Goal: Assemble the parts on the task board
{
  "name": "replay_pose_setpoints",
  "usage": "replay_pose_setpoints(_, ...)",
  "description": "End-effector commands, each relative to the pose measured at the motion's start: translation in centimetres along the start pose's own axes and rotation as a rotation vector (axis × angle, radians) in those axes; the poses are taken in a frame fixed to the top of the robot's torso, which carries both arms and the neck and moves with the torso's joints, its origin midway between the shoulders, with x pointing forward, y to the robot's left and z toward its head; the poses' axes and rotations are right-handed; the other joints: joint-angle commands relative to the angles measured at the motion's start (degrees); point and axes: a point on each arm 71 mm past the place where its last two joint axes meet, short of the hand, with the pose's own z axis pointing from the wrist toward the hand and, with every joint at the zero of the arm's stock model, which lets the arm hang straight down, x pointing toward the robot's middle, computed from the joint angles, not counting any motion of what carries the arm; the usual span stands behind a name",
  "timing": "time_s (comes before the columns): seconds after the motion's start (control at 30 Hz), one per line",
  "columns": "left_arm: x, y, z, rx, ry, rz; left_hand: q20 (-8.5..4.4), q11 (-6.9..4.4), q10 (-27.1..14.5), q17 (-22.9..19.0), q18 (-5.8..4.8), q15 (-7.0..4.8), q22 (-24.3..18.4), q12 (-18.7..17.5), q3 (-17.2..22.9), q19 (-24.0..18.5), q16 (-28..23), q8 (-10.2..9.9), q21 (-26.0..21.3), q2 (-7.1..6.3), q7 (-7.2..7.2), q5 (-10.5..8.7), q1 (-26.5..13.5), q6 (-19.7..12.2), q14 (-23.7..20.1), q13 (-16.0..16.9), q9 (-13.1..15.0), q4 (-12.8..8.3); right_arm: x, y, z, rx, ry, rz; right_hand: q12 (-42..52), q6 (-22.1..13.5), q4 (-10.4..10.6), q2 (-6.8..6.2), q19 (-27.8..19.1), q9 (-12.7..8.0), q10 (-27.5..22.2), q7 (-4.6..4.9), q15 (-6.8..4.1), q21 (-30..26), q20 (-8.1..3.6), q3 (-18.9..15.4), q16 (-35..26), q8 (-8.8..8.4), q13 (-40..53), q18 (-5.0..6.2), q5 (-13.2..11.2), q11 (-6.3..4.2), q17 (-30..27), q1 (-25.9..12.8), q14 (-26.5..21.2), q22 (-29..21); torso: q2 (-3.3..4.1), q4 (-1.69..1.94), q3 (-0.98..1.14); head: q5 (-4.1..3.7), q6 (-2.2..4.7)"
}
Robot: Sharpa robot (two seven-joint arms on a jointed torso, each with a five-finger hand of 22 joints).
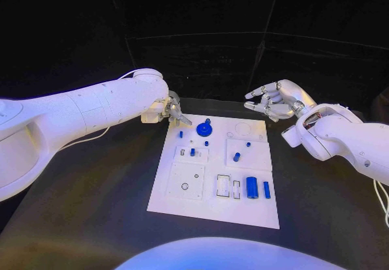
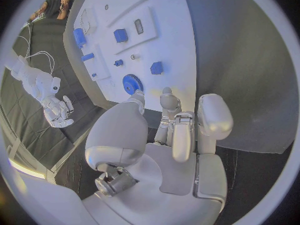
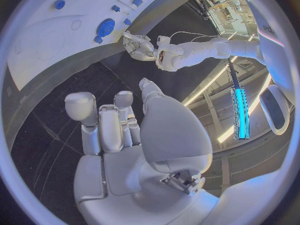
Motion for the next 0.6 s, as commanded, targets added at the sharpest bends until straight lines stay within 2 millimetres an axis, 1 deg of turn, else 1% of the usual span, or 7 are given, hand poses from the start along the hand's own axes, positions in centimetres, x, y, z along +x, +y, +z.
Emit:
replay_pose_setpoints(0.03, 0.21, -0.13, 0.08, 0.0, 0.024, 0.059, -0.06, 0.12, 0.4, 14.3, -0.14, -0.35, 0.1, 0.3, -0.4, 0.4, 0.0, 0.3, 0.3, 0.59, -0.06, -0.17, -0.2, 0.4, 5.9, 0.1, 0.1, -0.1, -0.01, 0.21, 0.06, -0.013, 0.002, 0.003, 0.3, 0.1, 0.0, 0.27, 0.0, 0.0, -0.3, -0.27, -0.46, -0.4, -0.21, -0.2, -0.1, 0.21, 0.0, 0.29, 0.2, -0.1, 0.0, -0.1, 2.0, -0.1, -0.04, 0.04, 0.0, -0.11, -0.02)
replay_pose_setpoints(0.2, 0.61, -0.22, 0.19, -0.008, 0.05, 0.077, -0.11, 0.05, 0.5, 14.6, -0.2, -0.4, 0.4, 0.5, -0.7, 0.5, 0.1, 0.4, 0.5, 0.8, -0.14, -0.16, -0.2, 0.5, 5.9, 0.3, 0.1, -0.1, -0.02, 0.2, 0.05, -0.013, 0.001, 0.003, 0.2, 0.1, 0.0, 0.28, 0.0, 0.0, -0.3, -0.27, -0.46, -0.4, -0.21, -0.2, -0.2, 0.22, -0.1, 0.29, 0.3, -0.1, -0.1, -0.1, 2.0, -0.1, -0.06, 0.11, -0.01, -0.11, -0.03)
replay_pose_setpoints(0.3, 0.73, -0.29, 0.2, -0.01, 0.061, 0.083, -0.15, 0.02, 0.6, 14.6, -0.2, -0.44, 0.4, 0.5, -0.8, 0.6, 0.1, 0.5, 0.5, 1.02, -0.17, -0.15, 0.0, 0.6, 5.9, 0.3, 0.1, -0.1, -0.02, 0.2, 0.06, -0.013, 0.001, 0.003, 0.2, 0.1, 0.0, 0.29, 0.0, 0.0, -0.3, -0.27, -0.46, -0.4, -0.21, -0.2, -0.2, 0.22, -0.1, 0.29, 0.4, -0.1, 0.0, -0.1, 2.0, -0.1, -0.07, 0.08, 0.04, -0.08, -0.08)
replay_pose_setpoints(0.47, 0.93, -0.41, 0.2, -0.013, 0.079, 0.095, -0.21, -0.04, 0.6, 14.6, -0.22, -0.49, 0.5, 0.6, -0.9, 0.6, 0.1, 0.6, 0.6, 1.51, -0.22, -0.14, 0.3, 0.6, 5.9, 0.3, 0.1, -0.2, -0.07, 0.16, 0.07, -0.012, -0.003, 0.002, 0.2, -0.1, 0.1, 0.45, 0.0, -0.1, -0.4, -0.25, -0.47, -0.5, -0.24, -0.2, -0.2, 0.32, -0.2, 0.29, 2.0, -0.1, 0.0, -0.1, 2.0, -0.2, -0.05, 0.08, 0.01, -0.13, -0.06)
replay_pose_setpoints(0.6, 1.04, -0.44, 0.19, -0.017, 0.089, 0.102, -0.21, -0.04, 0.6, 14.6, -0.22, -0.49, 0.5, 0.6, -0.9, 0.6, 0.1, 0.6, 0.6, 1.51, -0.22, -0.14, 0.3, 0.6, 5.9, 0.3, 0.1, -0.2, -0.13, 0.1, 0.07, -0.01, -0.006, 0.001, 0.3, -0.1, 0.2, 0.5, 0.0, -0.1, -0.4, -0.26, -0.47, -0.4, -0.25, -0.2, -0.2, 0.35, -0.2, 0.28, 2.3, -0.1, 0.0, -0.1, 2.0, -0.1, -0.06, 0.07, 0.02, -0.11, -0.13)
